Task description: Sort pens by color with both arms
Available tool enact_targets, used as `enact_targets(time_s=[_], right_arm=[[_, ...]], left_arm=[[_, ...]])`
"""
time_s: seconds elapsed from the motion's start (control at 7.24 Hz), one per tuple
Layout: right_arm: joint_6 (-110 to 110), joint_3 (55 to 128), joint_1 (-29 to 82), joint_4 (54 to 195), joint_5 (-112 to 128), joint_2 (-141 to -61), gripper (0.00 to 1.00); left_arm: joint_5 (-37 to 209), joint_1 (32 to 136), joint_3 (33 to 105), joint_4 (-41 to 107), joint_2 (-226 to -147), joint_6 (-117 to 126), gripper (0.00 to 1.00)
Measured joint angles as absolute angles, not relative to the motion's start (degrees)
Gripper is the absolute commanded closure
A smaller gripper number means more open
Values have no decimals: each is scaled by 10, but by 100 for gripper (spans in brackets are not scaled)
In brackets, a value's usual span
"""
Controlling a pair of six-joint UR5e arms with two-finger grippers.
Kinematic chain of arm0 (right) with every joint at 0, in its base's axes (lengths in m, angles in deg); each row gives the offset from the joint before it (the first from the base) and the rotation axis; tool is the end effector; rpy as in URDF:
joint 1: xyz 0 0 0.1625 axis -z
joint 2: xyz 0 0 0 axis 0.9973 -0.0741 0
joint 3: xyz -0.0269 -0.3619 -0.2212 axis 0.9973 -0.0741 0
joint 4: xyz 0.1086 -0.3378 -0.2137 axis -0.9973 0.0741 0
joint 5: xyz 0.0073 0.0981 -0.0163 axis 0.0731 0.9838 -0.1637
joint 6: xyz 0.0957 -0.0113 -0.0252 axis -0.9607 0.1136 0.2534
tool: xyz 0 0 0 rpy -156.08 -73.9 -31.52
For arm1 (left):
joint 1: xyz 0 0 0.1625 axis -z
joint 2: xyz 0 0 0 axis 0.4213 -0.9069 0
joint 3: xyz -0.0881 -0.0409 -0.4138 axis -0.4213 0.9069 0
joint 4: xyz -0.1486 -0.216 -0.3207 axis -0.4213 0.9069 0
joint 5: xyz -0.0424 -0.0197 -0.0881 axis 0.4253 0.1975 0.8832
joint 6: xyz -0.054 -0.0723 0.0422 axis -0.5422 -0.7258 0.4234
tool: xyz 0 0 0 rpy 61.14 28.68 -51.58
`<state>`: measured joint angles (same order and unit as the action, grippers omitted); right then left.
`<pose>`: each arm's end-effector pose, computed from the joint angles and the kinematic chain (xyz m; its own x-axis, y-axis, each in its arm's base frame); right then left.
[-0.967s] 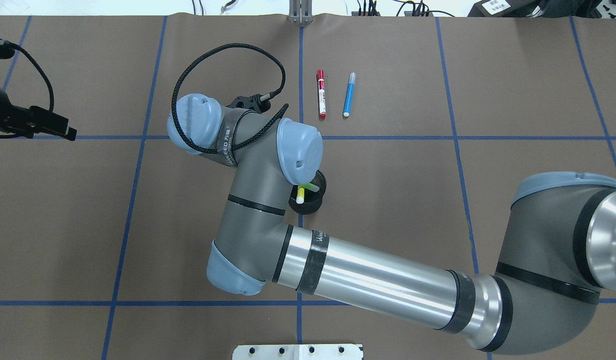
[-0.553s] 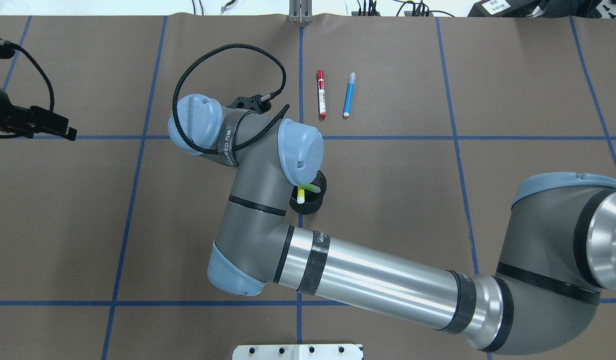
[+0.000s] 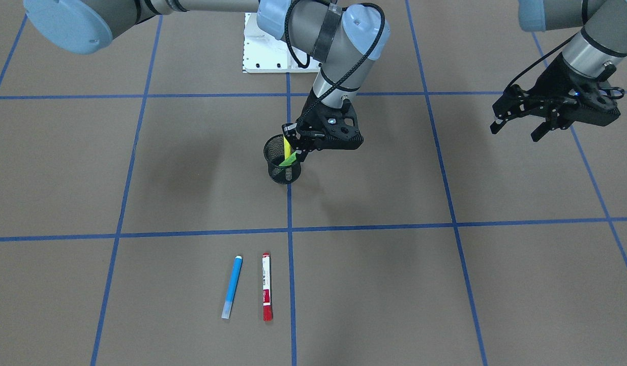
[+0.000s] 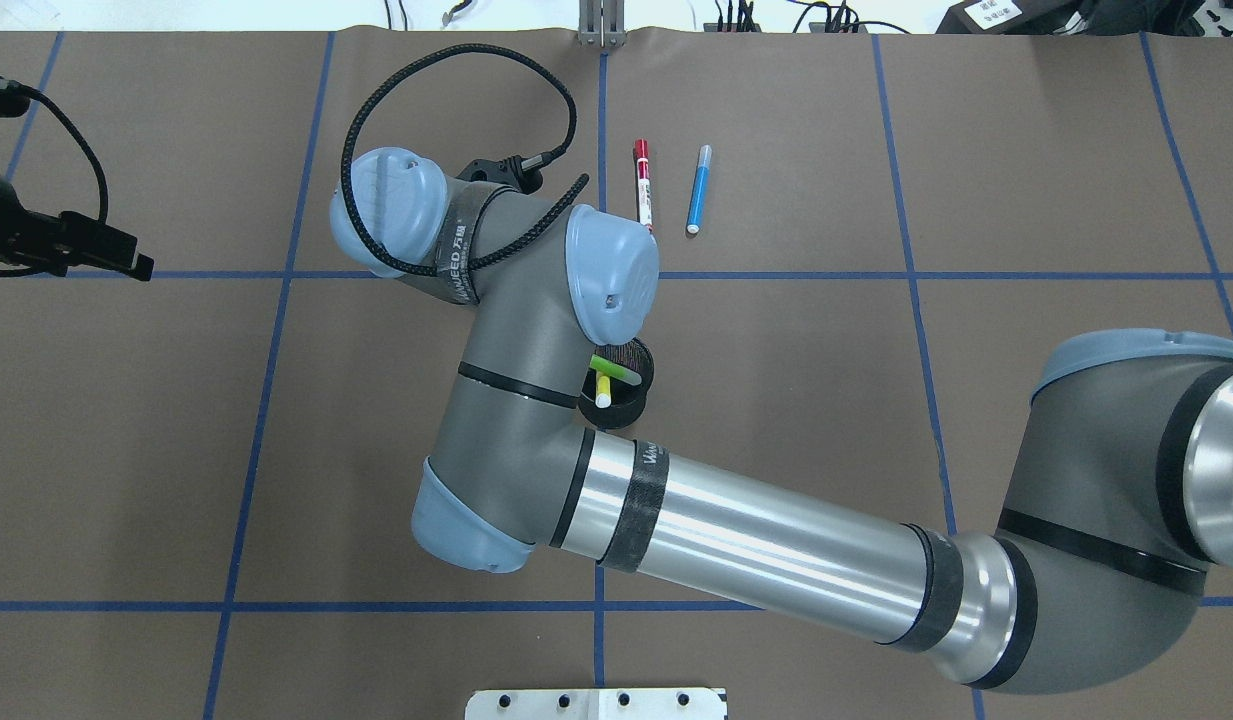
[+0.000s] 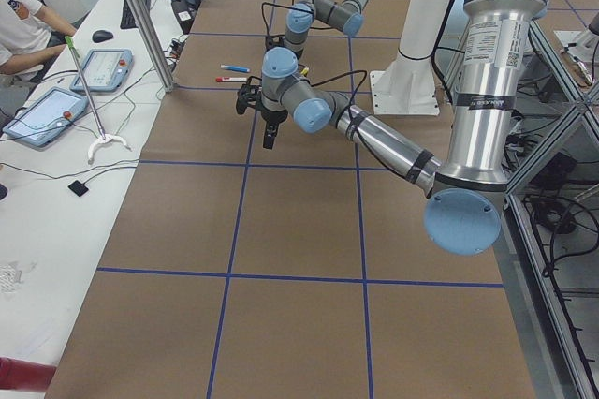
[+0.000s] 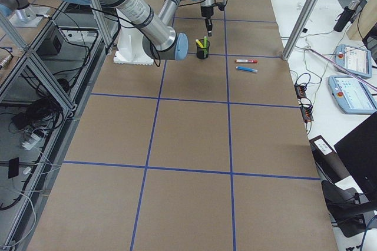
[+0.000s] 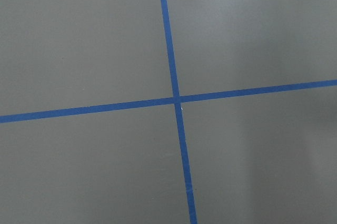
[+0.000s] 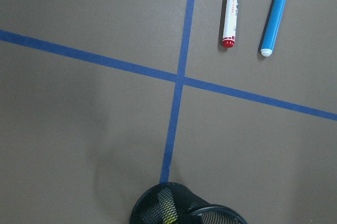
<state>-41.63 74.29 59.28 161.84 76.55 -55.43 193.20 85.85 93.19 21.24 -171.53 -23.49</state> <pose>-0.6261 -0.4580 0.0693 0.9034 -0.1412 0.4049 0.0505 0.9727 0.2264 0.1813 -0.4724 0.3777 0.5844 0.1316 -0.8007 0.0621 0.9766 0.2058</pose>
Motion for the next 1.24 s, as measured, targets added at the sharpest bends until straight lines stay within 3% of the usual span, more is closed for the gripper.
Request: enact_targets(time_s=[0.41, 1.24], right_arm=[[-417, 739, 593, 1616, 771, -560, 29], [-417, 738, 601, 1615, 797, -570, 42]], left_arm=[[1931, 859, 935, 212, -1715, -235, 1], [1931, 859, 938, 212, -1714, -235, 1]])
